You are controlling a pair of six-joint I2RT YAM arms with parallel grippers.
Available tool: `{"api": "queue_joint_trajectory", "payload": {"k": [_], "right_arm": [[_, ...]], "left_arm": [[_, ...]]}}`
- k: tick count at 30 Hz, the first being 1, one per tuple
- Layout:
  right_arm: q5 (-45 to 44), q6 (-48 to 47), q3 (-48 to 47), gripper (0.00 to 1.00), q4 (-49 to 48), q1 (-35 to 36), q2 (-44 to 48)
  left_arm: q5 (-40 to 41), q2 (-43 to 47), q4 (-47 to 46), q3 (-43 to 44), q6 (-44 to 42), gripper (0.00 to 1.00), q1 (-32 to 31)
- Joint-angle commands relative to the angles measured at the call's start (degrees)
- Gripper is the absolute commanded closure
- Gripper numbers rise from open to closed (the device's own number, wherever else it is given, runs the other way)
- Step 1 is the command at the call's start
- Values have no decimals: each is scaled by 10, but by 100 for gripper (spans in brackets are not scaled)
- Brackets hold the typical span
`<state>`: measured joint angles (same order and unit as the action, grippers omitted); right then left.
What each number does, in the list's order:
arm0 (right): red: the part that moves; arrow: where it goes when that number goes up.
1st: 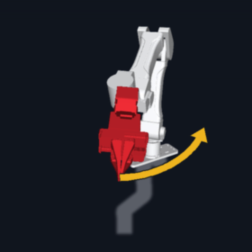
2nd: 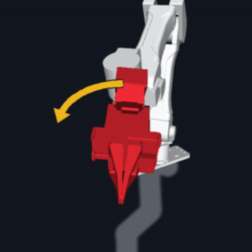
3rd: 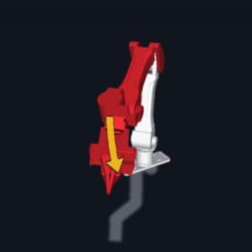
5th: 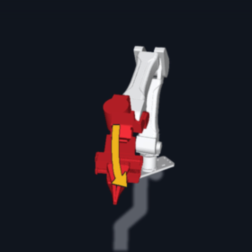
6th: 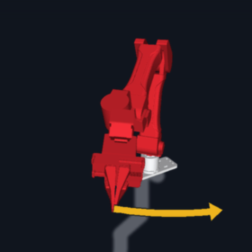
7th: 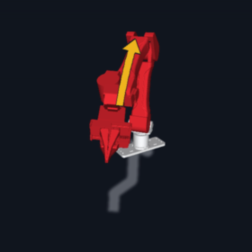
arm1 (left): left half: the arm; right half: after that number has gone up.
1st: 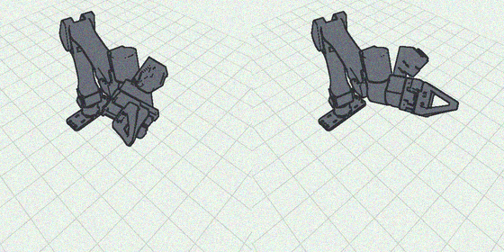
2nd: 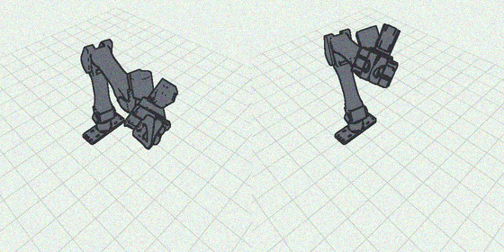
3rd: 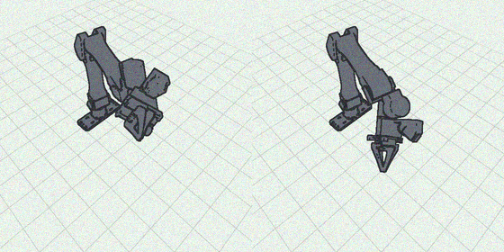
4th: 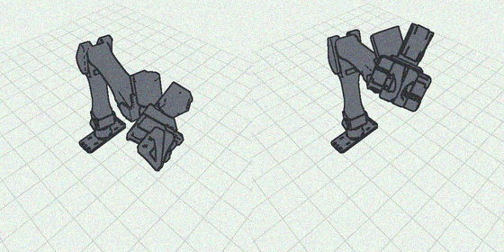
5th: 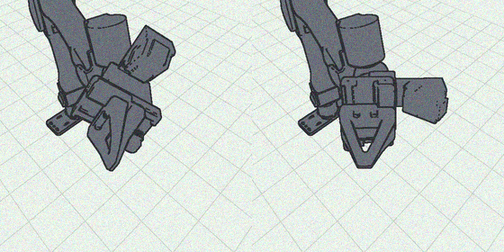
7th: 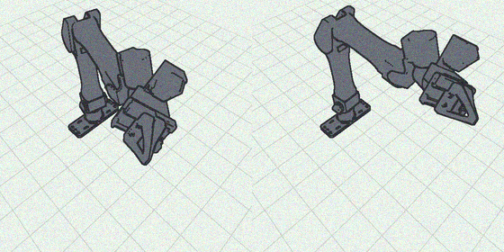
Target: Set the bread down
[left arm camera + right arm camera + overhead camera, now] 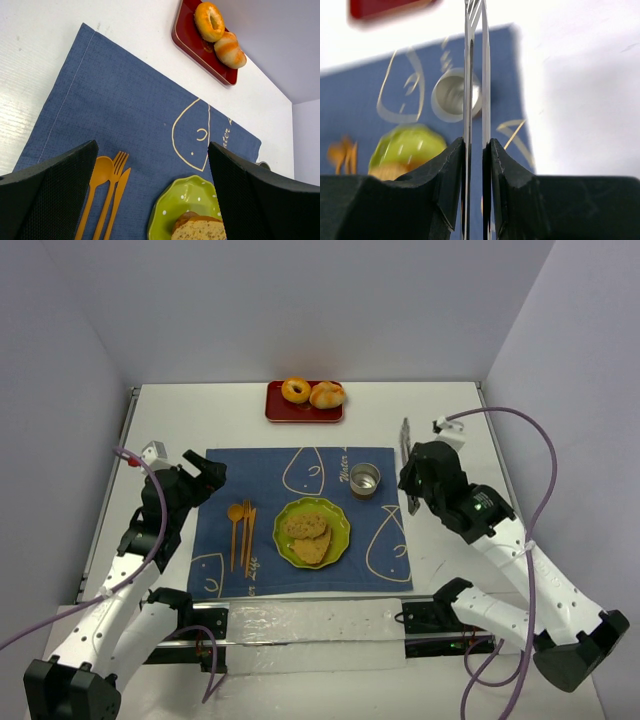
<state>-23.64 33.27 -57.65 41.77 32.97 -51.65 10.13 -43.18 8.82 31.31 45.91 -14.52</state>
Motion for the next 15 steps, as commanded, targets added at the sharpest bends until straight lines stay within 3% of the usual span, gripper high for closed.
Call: {"api": "queue_joint_trajectory", "payload": {"k": [1,4,6,11,13,15], "right_arm": [[-118,-22,-20,67,-96,-91,-22],[-44,-69,-10,67,-142,-175,-65],[-42,-83,-2,67,-158,-215,-92],[-45,-130,21,63,-236,-241,-207],[-31,-131,25,69,-265,-255,-258],[-12,-139,23,68,-278,-263,-303]], "left_arm": [[-4,8,-23,-3,1,1,1],[-1,6,-21,-2,-1,1,1],[-4,6,-25,-3,-2,1,1],[4,4,-20,-1,-1,1,1],[3,6,-22,-1,-2,1,1],[6,7,-20,-2,-2,1,1]]}}
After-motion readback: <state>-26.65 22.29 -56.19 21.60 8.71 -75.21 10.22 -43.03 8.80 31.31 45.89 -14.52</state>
